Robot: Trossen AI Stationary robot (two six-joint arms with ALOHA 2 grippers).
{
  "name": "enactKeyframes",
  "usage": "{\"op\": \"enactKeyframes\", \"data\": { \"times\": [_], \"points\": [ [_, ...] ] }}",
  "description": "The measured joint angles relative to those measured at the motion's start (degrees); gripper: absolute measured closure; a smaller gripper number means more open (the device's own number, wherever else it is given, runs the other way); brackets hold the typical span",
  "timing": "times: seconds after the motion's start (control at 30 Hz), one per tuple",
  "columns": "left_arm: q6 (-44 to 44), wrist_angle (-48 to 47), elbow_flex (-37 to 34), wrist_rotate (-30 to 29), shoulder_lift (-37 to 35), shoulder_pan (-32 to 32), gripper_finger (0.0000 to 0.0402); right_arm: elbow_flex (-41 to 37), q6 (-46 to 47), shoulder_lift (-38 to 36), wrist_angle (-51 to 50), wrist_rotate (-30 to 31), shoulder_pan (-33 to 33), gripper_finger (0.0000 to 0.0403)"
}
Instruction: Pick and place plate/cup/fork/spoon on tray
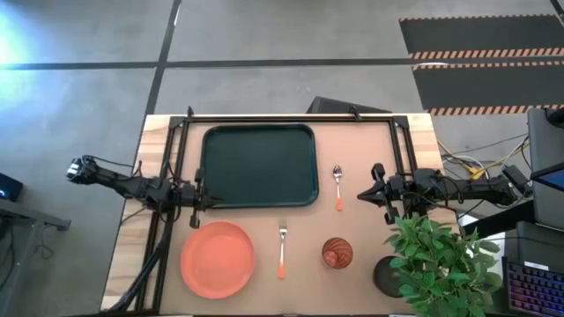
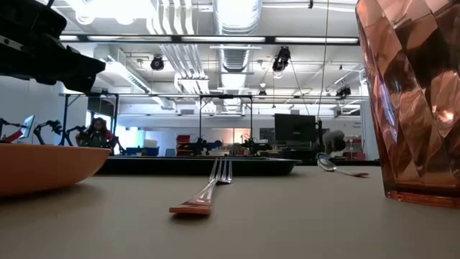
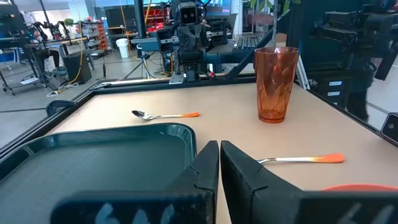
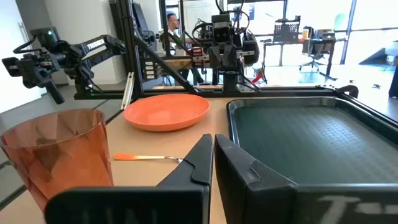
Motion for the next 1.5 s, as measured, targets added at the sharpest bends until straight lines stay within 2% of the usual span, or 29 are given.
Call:
{"op": "enactKeyframes", "data": {
  "times": [1.2,1.3,1.5],
  "points": [
    [0.00,0.00,0.00,-0.02,0.02,0.02,0.0402,0.01,0.38,0.01,0.07,0.00,0.00,0.0394],
    [0.02,0.00,0.00,0.00,0.00,0.02,0.0402,0.02,4.20,0.02,0.78,0.24,0.00,0.0394],
    [0.00,0.00,0.00,-0.01,0.00,0.01,0.0402,0.00,17.14,0.26,7.36,8.11,-0.01,0.0394]
  ]
}}
